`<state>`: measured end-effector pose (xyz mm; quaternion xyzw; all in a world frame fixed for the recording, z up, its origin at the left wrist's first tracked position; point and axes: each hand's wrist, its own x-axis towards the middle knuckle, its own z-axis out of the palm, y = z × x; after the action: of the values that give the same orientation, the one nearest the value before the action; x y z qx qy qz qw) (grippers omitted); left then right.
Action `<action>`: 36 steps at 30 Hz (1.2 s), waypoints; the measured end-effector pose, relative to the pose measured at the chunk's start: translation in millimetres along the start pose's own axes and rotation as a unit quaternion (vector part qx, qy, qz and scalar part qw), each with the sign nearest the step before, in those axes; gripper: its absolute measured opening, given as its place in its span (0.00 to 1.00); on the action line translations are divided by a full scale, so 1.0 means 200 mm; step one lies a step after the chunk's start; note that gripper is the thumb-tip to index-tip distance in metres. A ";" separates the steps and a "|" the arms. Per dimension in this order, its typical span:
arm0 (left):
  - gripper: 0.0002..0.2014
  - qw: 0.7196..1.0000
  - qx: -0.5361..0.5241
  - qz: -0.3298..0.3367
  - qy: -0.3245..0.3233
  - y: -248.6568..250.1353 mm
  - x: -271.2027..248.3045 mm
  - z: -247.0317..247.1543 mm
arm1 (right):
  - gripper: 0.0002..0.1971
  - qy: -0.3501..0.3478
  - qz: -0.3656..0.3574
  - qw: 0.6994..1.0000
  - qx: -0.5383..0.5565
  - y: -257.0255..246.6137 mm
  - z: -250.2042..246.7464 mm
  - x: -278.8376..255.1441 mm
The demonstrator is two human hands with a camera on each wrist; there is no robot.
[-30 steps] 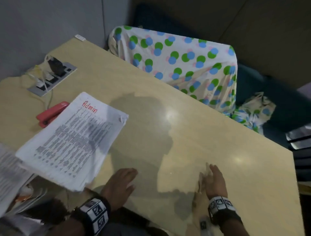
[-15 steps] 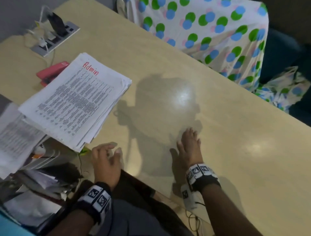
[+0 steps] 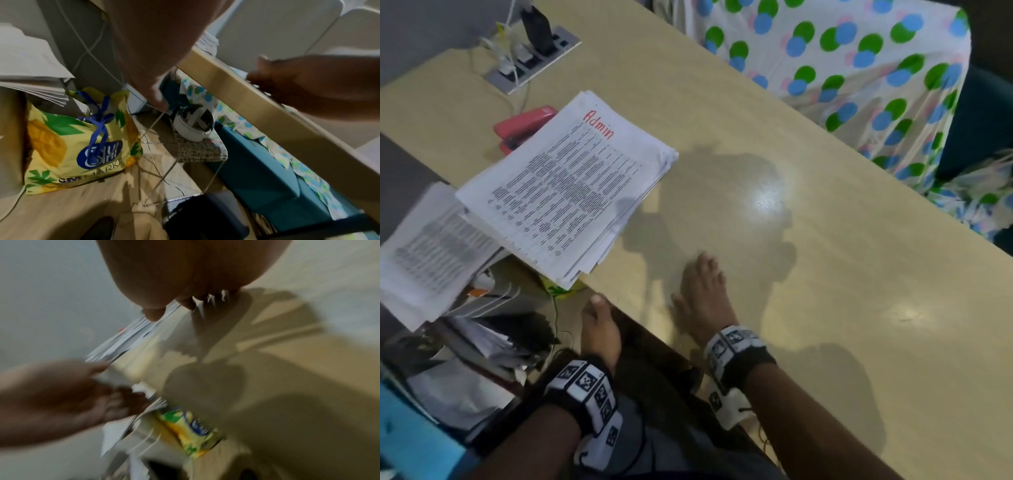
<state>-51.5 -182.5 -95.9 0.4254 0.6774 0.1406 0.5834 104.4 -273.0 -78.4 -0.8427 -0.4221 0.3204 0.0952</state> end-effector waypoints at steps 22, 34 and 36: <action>0.10 0.724 0.379 0.494 -0.297 0.32 0.04 0.13 | 0.23 -0.133 -0.247 0.958 0.055 -0.17 0.14 -0.34; 0.12 0.470 0.596 0.422 -0.497 0.24 -0.24 0.26 | 0.14 0.039 0.048 0.992 0.109 0.27 -0.24 -0.39; 0.13 0.380 0.676 0.378 -0.506 0.22 -0.28 0.26 | 0.12 0.128 0.107 0.970 0.177 0.35 -0.27 -0.42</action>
<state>11.5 -214.6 -42.4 0.8832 -0.1034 -0.3990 0.2236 146.7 -375.5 -28.1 -0.8870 -0.2502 0.2873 0.2610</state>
